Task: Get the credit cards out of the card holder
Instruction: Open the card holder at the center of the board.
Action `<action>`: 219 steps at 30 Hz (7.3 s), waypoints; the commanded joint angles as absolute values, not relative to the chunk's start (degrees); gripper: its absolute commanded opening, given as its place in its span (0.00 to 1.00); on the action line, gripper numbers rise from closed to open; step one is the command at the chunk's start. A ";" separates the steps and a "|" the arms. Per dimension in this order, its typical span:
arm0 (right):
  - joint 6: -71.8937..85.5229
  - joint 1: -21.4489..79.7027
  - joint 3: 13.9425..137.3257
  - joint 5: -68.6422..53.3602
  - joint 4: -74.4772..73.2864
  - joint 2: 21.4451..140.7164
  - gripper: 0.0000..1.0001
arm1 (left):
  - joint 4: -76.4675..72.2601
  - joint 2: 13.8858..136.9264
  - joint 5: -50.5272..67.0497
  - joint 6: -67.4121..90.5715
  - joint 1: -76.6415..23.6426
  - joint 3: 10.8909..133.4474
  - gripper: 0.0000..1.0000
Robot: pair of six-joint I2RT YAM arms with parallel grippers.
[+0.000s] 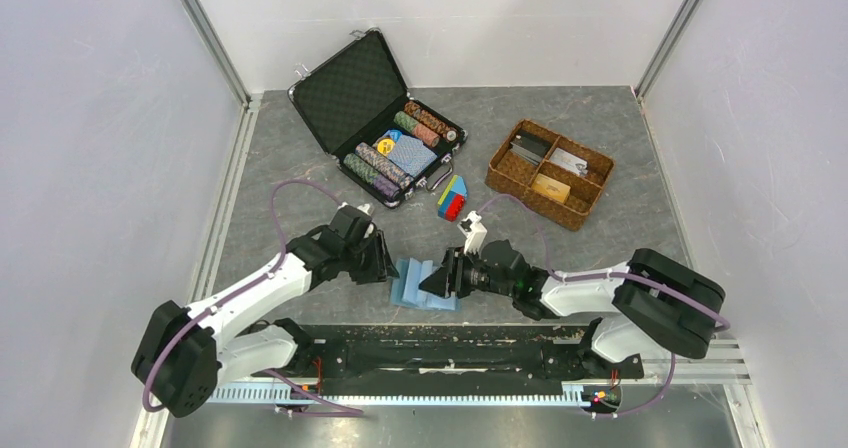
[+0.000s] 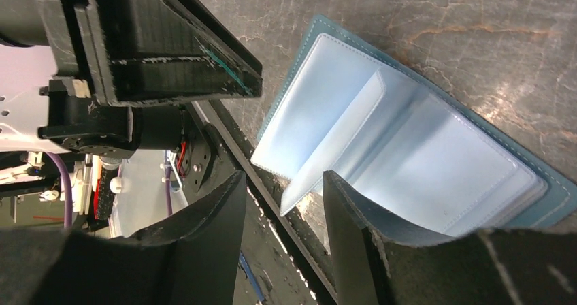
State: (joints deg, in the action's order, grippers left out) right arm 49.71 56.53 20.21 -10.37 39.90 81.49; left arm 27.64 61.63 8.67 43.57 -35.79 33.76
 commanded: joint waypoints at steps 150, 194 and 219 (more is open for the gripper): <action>42.36 55.86 27.06 -12.57 35.02 84.45 0.45 | 11.31 64.24 20.31 48.19 -36.74 26.95 0.37; 44.61 55.98 28.83 -11.60 36.77 86.57 0.50 | 10.00 66.70 19.39 48.80 -33.49 22.29 0.35; 45.79 56.16 29.01 -15.86 43.17 90.18 0.51 | 18.53 59.74 13.39 48.43 -33.67 26.59 0.56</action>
State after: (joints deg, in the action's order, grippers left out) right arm 45.69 55.79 27.22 -14.74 39.42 89.78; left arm 15.90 60.99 15.38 48.51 -33.56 24.43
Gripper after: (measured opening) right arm 0.507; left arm 0.545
